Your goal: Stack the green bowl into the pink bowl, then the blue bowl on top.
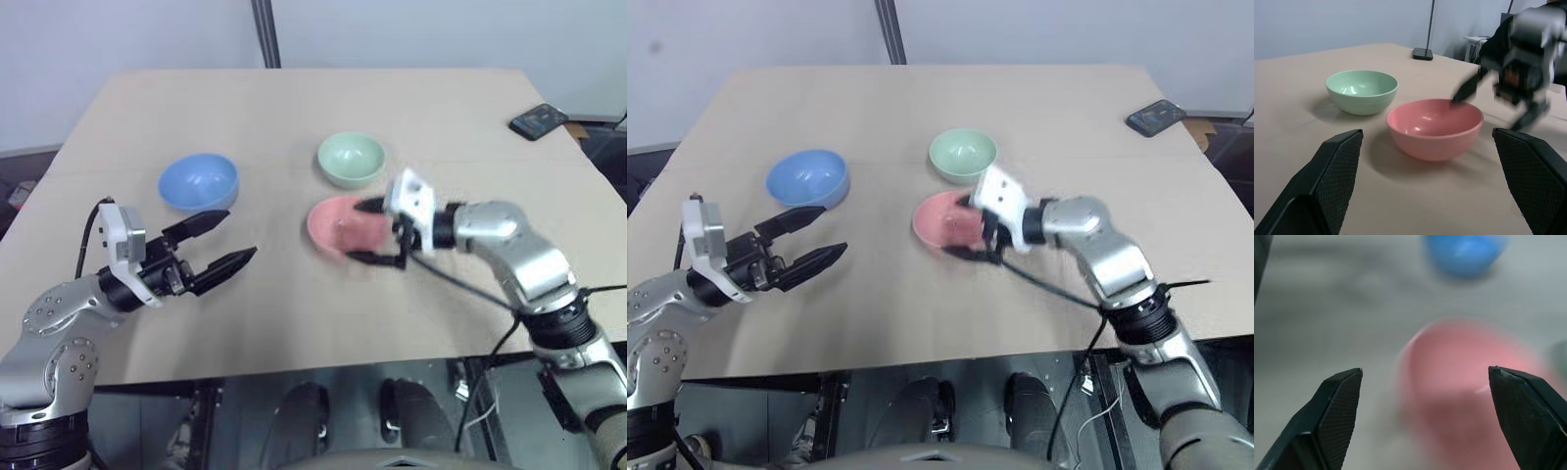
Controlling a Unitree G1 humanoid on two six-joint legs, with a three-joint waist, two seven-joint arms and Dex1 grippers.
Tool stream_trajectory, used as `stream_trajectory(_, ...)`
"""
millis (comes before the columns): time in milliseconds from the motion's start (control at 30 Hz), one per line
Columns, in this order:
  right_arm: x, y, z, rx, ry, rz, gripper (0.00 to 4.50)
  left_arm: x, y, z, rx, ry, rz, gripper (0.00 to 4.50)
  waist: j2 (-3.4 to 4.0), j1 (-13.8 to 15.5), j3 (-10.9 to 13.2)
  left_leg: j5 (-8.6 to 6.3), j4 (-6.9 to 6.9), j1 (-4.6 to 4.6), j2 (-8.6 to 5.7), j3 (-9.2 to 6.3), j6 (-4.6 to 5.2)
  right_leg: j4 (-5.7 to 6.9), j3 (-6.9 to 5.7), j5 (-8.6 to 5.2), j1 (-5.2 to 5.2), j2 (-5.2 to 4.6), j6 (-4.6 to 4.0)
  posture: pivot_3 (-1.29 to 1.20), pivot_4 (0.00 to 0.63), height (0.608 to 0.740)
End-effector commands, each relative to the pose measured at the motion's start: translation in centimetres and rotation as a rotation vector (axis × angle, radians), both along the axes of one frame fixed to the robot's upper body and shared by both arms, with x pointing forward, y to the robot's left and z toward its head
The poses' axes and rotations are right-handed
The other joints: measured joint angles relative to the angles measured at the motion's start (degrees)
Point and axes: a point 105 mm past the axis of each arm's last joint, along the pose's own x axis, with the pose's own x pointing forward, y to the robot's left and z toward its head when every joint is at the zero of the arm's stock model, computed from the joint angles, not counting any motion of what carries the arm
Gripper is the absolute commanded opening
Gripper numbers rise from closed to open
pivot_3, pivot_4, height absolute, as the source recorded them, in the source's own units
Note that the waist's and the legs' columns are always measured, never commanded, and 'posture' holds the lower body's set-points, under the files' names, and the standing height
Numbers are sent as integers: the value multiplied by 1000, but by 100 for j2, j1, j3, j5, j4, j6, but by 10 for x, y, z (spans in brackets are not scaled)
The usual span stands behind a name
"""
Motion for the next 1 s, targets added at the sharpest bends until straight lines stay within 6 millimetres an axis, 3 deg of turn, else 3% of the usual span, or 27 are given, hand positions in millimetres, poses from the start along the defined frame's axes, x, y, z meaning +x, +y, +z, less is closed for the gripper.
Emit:
stream_trajectory(33, 73, -43, 21, 161, 34, -396, 4409, -3, -3, 9, 9, -49, 0, 4500, -2, -10, -1, 0, 0, 0, 0, 1, 0, 3, 1, 0, -1, 0, -2, 0, 150, 740)
stream_trajectory(133, 109, -56, 14, 258, 122, -572, 4409, -5, -4, 7, 9, -49, 7, 4500, -2, 1, -2, 1, -2, -2, -3, 2, -1, 9, 4, -1, -5, 0, -5, 0, 150, 740)
stream_trajectory(233, 128, -58, 3, 321, 200, -659, 4409, -8, -3, 6, 12, -49, 20, 4500, 0, -19, 0, 1, -16, -17, -4, 8, -1, 4, 6, 11, -21, 0, 13, 0, 150, 740)
stream_trajectory(567, 137, -30, -13, 359, 341, -641, 4409, -22, 1, 6, 17, -47, 77, 4500, 11, -163, 7, 1, -38, -13, -1, 31, -1, 5, 27, 12, -36, 1, 16, 0, 150, 740)
stream_trajectory(667, 136, -26, -17, 345, 358, -635, 3557, -26, 2, 5, 17, -44, 97, 4500, 12, -162, 7, 1, -38, -10, -1, 31, -1, 10, 30, 12, -36, 1, 16, 0, 150, 740)
stream_trajectory(900, 133, -12, -22, 334, 387, -603, 210, -33, 2, 3, 12, -35, 124, 4500, 13, -166, 8, 1, -38, -12, -1, 32, -1, 10, 32, 12, -38, -1, 15, 0, 150, 740)
stream_trajectory(1000, 133, -8, -22, 332, 389, -589, 93, -35, 3, 3, 12, -36, 135, 4500, 13, -166, 8, 2, -38, -10, 0, 30, -2, 11, 31, 12, -37, -1, 14, 0, 150, 740)
